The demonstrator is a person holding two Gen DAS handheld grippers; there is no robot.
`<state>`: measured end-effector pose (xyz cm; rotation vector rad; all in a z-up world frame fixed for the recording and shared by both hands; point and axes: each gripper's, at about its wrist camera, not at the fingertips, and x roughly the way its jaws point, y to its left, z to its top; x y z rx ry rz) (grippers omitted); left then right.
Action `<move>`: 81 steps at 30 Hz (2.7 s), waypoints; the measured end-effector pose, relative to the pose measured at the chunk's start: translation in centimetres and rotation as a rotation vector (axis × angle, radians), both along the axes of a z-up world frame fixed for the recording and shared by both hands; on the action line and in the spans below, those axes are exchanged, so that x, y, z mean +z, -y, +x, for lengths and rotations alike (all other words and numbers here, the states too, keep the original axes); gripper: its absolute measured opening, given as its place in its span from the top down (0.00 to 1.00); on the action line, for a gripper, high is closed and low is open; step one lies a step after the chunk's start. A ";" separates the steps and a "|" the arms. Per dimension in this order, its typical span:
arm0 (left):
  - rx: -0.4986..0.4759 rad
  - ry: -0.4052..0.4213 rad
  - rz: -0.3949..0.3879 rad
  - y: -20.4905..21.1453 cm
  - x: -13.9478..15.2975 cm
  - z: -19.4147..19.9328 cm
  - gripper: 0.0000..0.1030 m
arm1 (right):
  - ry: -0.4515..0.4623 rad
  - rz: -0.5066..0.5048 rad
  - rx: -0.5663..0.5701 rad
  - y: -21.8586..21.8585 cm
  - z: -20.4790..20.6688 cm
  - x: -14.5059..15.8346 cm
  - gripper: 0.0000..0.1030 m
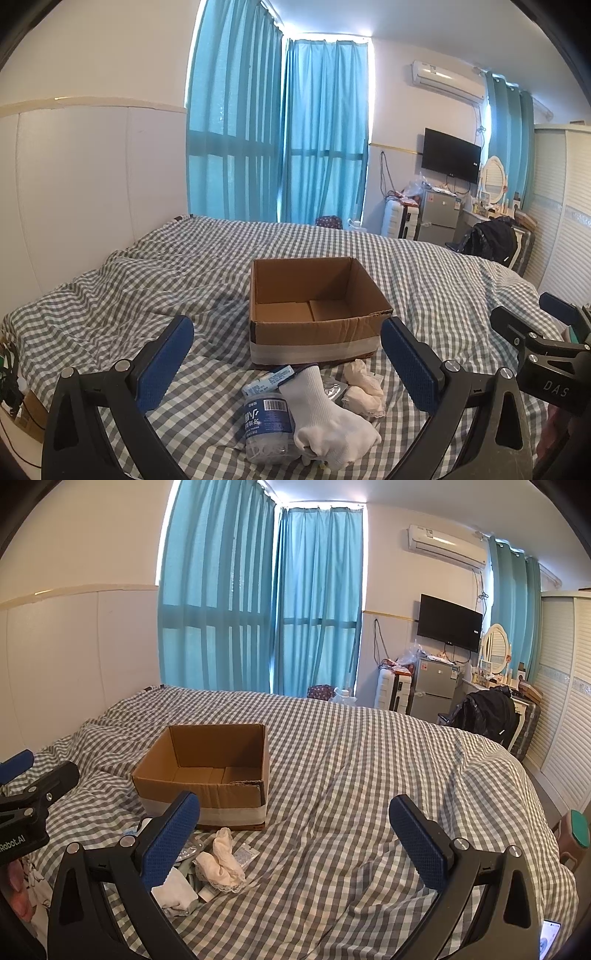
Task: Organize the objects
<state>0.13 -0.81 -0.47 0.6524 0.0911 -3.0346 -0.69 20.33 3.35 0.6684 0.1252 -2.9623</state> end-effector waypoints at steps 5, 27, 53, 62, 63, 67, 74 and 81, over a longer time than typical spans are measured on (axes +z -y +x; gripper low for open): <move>-0.003 0.001 0.007 0.1 0.1 0.1 0.00 | 0.001 0.001 0.004 0.2 -0.1 0.2 0.00; 0.009 0.015 0.002 0.2 0.1 0.3 0.00 | -0.002 0.011 0.017 0.6 0.3 0.4 0.00; 0.026 0.060 -0.025 -0.9 -1.0 0.0 0.00 | 0.029 -0.005 0.023 0.0 0.3 0.1 0.00; 0.011 0.155 -0.019 -1.4 -4.5 -1.2 0.00 | 0.084 0.017 0.011 -0.3 -0.9 -2.0 0.00; 0.010 0.169 -0.023 -1.5 -4.9 -1.3 0.00 | 0.094 0.017 0.013 -0.3 -1.2 -2.4 0.00; -0.015 0.249 -0.040 -2.3 -7.6 -2.2 0.01 | 0.135 0.017 0.013 -0.6 -2.2 -4.0 0.00; -0.096 0.375 -0.021 -4.3 -11.6 -3.7 0.06 | 0.220 0.016 -0.007 -1.4 -4.1 -7.4 0.00; -0.183 0.467 -0.005 -5.6 -14.8 -5.0 0.23 | 0.276 0.019 -0.020 -1.7 -5.3 -9.5 0.00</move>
